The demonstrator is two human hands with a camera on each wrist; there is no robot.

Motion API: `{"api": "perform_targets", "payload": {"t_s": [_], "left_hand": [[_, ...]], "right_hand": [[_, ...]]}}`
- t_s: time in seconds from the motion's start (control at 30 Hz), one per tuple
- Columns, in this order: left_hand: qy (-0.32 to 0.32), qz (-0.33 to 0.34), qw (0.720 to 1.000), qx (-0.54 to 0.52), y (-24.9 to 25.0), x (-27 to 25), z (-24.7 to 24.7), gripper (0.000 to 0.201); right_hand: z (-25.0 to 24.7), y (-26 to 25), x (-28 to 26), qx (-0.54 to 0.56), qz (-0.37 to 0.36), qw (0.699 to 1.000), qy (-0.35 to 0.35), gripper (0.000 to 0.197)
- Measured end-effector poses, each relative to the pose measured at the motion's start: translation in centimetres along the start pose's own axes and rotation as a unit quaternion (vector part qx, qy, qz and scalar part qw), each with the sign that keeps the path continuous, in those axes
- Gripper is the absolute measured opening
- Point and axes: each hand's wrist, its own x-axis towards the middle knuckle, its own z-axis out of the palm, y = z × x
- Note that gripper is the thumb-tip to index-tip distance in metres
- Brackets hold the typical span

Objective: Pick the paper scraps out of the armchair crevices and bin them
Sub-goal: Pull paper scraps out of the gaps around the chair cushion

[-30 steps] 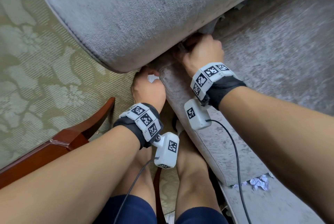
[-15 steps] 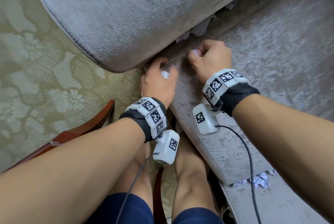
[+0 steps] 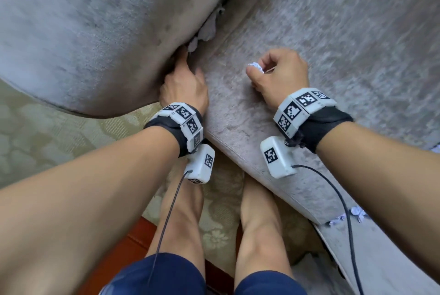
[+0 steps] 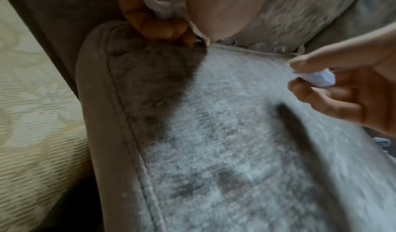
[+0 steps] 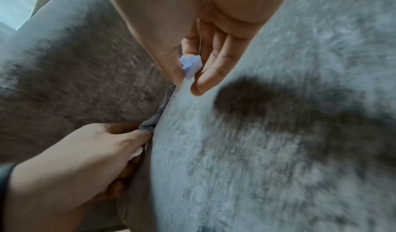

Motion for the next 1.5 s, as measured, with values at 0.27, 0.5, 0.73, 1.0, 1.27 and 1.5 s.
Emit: {"api": "perform_targets", "payload": {"t_s": [0.27, 0.5, 0.73, 1.0, 1.27, 1.5], "left_hand": [[0.045, 0.009, 0.999, -0.014, 1.1, 2.0, 0.7, 0.036], [0.065, -0.004, 0.997, -0.044, 1.0, 0.7, 0.7, 0.026], [0.043, -0.006, 0.993, -0.111, -0.6, -1.1, -0.7, 0.029], [-0.004, -0.019, 0.994, -0.112, -3.3, -1.8, -2.3, 0.017], [-0.035, -0.029, 0.984, -0.174, -4.4, -3.3, -2.5, 0.035], [-0.048, -0.038, 0.978, -0.199, -6.3, -2.8, -2.0, 0.024]], "right_hand": [[-1.5, 2.7, -1.0, 0.013, 0.008, 1.000, 0.002, 0.021], [-0.5, 3.2, -0.6, 0.057, 0.052, 0.997, -0.023, 0.023], [-0.2, -1.1, 0.2, -0.015, 0.030, 0.999, -0.040, 0.035], [3.3, -7.2, 1.6, -0.107, -0.010, 0.993, -0.045, 0.032], [6.3, -9.1, 3.0, -0.154, 0.028, 0.987, -0.027, 0.042], [6.7, -9.9, 4.6, -0.168, 0.049, 0.984, -0.040, 0.043]]}}
